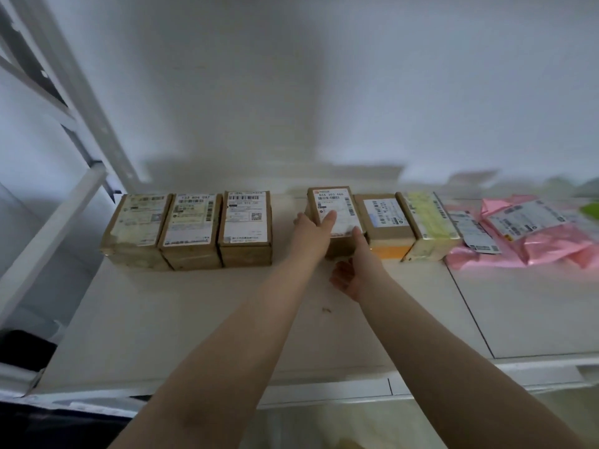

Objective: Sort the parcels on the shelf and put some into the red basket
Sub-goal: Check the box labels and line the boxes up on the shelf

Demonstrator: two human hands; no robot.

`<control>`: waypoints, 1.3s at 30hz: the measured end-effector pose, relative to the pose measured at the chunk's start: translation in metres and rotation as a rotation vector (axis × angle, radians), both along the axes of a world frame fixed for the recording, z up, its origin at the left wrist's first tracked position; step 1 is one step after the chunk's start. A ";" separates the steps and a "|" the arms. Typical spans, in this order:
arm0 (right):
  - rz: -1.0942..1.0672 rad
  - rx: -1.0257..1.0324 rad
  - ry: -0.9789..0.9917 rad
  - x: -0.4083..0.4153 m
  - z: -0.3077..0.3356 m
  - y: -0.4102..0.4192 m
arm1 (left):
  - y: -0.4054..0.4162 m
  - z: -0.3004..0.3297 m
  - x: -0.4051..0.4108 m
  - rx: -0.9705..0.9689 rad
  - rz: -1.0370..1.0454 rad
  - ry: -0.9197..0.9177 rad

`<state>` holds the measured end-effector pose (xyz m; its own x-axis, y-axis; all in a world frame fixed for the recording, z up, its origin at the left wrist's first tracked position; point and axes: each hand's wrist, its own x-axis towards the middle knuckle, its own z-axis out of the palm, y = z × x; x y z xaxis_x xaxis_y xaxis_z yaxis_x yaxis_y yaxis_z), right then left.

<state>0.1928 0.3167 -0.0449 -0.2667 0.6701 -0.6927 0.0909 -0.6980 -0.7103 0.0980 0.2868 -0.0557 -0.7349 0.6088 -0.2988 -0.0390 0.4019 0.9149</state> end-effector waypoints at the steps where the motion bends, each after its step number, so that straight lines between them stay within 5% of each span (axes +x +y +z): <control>1: 0.000 -0.008 0.010 0.000 0.000 0.003 | 0.003 0.000 0.001 0.020 0.022 -0.056; 11: 0.019 -0.001 0.145 0.006 -0.013 0.002 | -0.005 -0.007 0.023 0.236 0.104 -0.107; 23: 0.229 0.089 0.499 0.029 -0.016 -0.006 | -0.060 -0.002 0.047 0.447 0.173 0.082; 39: 0.453 0.302 0.576 0.045 -0.003 -0.013 | -0.094 0.009 0.052 0.597 0.098 0.113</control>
<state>0.2375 0.3037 -0.0478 -0.8195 0.5478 -0.1684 -0.1196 -0.4508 -0.8846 0.1500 0.1932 -0.0467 -0.8032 0.5748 0.1563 0.0608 -0.1819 0.9814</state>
